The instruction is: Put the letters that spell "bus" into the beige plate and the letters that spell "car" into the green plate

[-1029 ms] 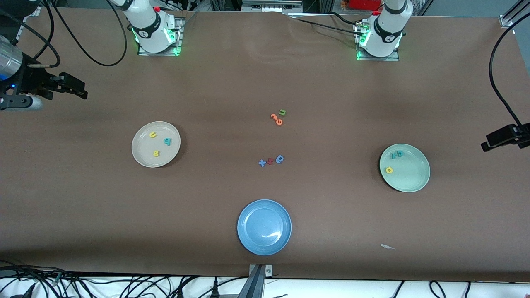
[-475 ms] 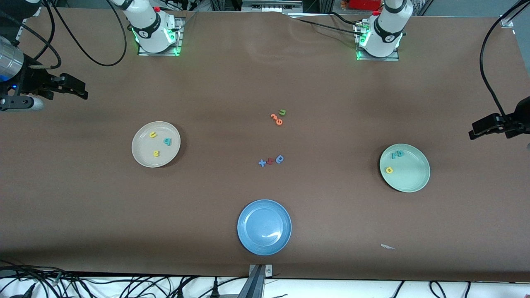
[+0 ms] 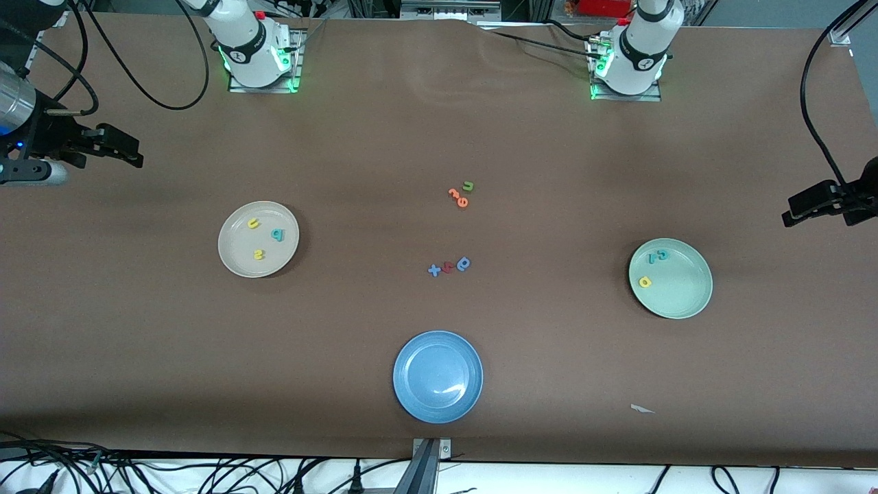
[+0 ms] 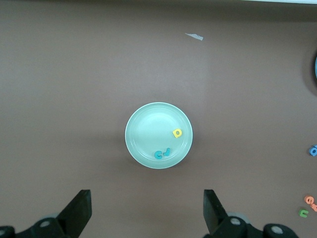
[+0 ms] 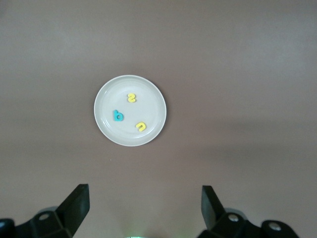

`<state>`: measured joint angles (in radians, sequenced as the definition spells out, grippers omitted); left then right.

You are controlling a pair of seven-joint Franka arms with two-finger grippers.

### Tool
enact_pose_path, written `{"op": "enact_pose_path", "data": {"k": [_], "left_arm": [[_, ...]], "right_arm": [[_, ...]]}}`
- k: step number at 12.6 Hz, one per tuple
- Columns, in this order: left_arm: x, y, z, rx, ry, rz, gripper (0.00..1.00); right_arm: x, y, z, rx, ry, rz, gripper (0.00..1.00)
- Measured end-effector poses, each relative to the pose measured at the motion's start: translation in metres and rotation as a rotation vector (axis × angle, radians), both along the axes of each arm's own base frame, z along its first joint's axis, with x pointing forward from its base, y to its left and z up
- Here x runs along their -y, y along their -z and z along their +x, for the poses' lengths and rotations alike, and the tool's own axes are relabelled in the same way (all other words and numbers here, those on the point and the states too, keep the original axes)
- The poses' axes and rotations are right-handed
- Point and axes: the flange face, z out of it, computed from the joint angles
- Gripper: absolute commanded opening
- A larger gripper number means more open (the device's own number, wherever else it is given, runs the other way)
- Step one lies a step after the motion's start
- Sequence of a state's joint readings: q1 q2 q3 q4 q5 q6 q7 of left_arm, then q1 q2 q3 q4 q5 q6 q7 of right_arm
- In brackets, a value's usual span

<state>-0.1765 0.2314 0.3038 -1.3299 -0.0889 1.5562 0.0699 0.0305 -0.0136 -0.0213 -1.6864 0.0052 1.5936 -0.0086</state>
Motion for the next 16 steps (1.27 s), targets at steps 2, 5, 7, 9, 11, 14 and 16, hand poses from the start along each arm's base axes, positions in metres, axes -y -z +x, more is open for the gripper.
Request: {"op": "enact_pose_path", "data": {"k": [2, 5, 7, 9, 11, 14, 16], "left_arm": [[-0.001, -0.004, -0.002, 0.008, 0.01, -0.001, 0.99], [0.005, -0.01, -0.004, 0.017, 0.033, -0.004, 0.99], [0.012, -0.01, -0.004, 0.017, 0.074, -0.004, 0.99], [0.016, -0.01, -0.003, 0.018, 0.095, -0.004, 1.0], [0.02, -0.009, -0.003, 0.016, 0.106, -0.006, 1.0], [0.021, -0.007, -0.003, 0.013, 0.109, -0.007, 1.0], [0.021, -0.006, -0.003, 0.011, 0.109, -0.007, 1.0]], "right_arm": [[0.0, -0.002, 0.003, 0.027, 0.0, 0.0, 1.0], [-0.001, -0.005, 0.006, 0.058, 0.008, 0.0, 1.0], [-0.002, -0.005, 0.007, 0.06, 0.012, 0.0, 1.0], [-0.002, -0.005, 0.007, 0.06, 0.013, 0.0, 1.0], [-0.002, -0.005, 0.007, 0.06, 0.012, 0.0, 1.0], [-0.002, -0.005, 0.007, 0.059, 0.012, 0.0, 1.0], [-0.002, -0.005, 0.007, 0.059, 0.012, 0.0, 1.0]]}}
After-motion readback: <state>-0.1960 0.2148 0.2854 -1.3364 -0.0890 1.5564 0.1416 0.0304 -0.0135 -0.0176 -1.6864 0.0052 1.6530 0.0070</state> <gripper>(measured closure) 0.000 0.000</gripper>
